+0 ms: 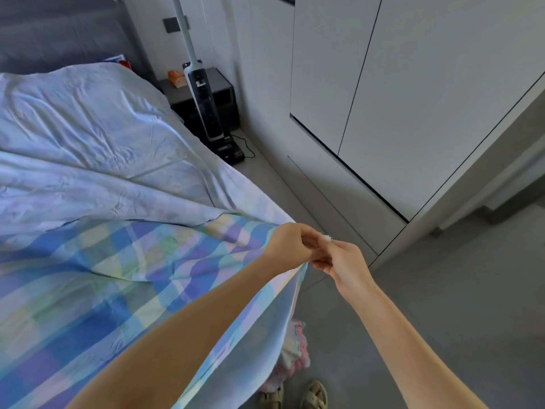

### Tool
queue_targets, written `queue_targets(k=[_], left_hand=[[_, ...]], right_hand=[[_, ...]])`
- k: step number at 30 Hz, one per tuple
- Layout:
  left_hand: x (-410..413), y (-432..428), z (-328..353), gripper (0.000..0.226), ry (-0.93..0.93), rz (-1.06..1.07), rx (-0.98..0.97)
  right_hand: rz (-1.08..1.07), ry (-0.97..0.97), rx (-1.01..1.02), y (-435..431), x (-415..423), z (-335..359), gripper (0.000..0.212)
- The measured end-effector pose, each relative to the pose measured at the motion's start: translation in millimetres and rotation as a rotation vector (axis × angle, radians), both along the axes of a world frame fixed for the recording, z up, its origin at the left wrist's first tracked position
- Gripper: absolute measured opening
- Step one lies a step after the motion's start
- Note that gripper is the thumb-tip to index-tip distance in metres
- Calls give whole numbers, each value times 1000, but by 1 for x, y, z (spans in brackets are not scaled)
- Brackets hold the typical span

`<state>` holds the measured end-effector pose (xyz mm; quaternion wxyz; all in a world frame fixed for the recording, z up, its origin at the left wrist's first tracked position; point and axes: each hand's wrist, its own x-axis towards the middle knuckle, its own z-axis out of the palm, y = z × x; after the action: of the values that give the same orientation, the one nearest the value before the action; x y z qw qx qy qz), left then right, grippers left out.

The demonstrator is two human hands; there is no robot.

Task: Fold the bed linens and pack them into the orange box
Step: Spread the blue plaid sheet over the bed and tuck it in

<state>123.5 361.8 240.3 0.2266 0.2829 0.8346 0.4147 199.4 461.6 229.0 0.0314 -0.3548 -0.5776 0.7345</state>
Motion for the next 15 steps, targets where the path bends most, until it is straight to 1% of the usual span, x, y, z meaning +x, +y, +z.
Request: queue_targets(k=[1,3,5,8,10,13,15], left_hand=[[0,-6,-3,22,-45,14,36],[1,-21,-11,28,-44,55,78],[6,-38,-22,23,3,97,90],[18,-61,-47,13,121,132,41],[23,-72,-61,8,137,167,7],[31,-93,-75,18,224,242,-52],[36,-108,-77,19,374,300,-44]], right_hand=[[0,-10,-3,0,-1,1,23],[15,-21,25,-3,-5,5,24],[34,-26,109,-6,-9,10,23],[96,-33,286,-10,-15,25,20],[135,-14,349,-9,-18,37,21],[160,14,357,-11,-23,57,19],[139,31,297,-11,-27,71,18]])
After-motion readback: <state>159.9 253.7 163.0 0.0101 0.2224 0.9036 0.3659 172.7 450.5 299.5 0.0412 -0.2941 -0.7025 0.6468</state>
